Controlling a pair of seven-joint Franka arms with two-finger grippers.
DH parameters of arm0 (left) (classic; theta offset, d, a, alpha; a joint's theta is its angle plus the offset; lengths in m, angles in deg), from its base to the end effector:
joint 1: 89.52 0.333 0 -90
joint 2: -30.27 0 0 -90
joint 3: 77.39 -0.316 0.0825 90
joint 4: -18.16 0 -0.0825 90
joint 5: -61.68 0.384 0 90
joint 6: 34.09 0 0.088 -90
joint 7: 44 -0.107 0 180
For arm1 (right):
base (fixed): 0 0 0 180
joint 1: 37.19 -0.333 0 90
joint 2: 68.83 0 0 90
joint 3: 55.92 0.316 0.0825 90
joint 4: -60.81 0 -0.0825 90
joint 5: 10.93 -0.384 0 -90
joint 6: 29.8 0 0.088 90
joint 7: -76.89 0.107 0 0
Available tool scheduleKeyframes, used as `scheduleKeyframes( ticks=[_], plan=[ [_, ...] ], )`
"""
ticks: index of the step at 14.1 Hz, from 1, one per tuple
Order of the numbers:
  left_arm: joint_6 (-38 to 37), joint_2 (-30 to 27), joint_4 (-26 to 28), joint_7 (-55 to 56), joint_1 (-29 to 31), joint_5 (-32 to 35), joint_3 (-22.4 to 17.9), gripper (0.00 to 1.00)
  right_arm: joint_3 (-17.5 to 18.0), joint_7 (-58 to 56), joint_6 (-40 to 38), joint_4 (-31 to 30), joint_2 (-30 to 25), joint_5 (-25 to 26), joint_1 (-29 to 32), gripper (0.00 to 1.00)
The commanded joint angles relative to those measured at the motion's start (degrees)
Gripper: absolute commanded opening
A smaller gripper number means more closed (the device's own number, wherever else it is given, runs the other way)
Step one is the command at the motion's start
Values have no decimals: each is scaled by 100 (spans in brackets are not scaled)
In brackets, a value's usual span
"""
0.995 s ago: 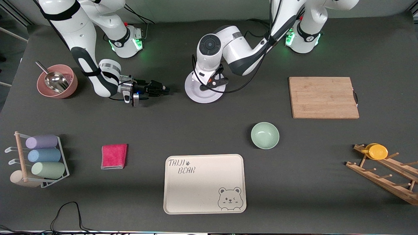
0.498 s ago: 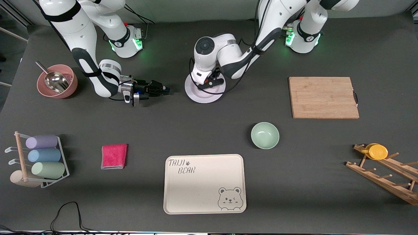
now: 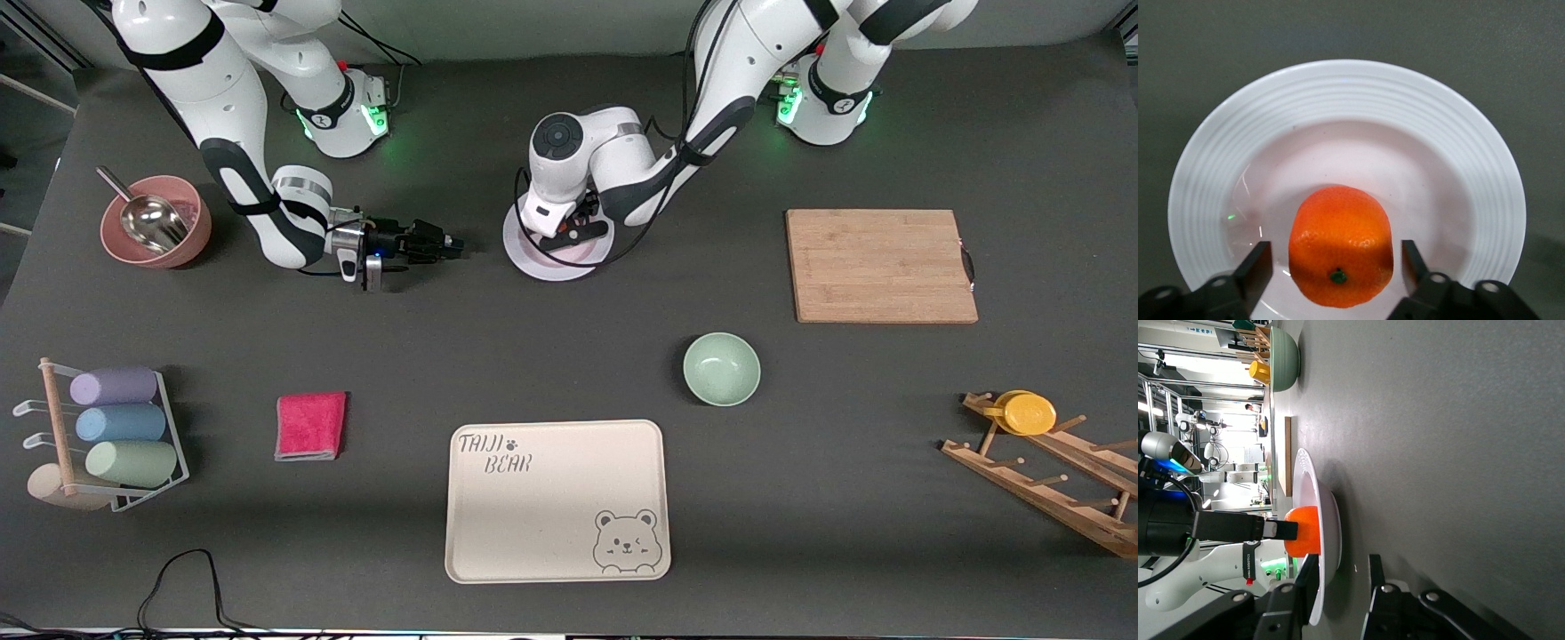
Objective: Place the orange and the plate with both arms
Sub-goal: 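Lower the orange onto the plate and open the left gripper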
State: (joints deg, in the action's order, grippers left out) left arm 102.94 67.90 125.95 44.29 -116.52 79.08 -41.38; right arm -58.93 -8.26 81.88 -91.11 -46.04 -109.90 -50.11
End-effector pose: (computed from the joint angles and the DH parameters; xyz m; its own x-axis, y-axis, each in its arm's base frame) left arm 0.3087 -0.5525 0.2145 0.9387 0.3045 -0.1617 0.3114 -0.9501 0.0191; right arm 0.3216 0.1198 0.0967 0.9998 -0.0100 0.0163 0.0114 -0.3732 -0.9277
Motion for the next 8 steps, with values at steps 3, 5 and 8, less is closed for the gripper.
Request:
scheduleKeyframes(
  ticks=[3, 5, 8],
  plan=[
    [-403, -265, -144, 162, 37, 106, -42, 100, 54, -142, -41, 66, 191, -167, -36, 37],
    [-1087, -607, -346, 188, 238, 27, -25, 100, 80, -133, -41, 110, 200, -167, -36, 37],
    [-2378, -1029, -846, -519, 677, -69, -51, 100, 194, -125, -41, 145, 218, -289, -44, 37]
  ],
)
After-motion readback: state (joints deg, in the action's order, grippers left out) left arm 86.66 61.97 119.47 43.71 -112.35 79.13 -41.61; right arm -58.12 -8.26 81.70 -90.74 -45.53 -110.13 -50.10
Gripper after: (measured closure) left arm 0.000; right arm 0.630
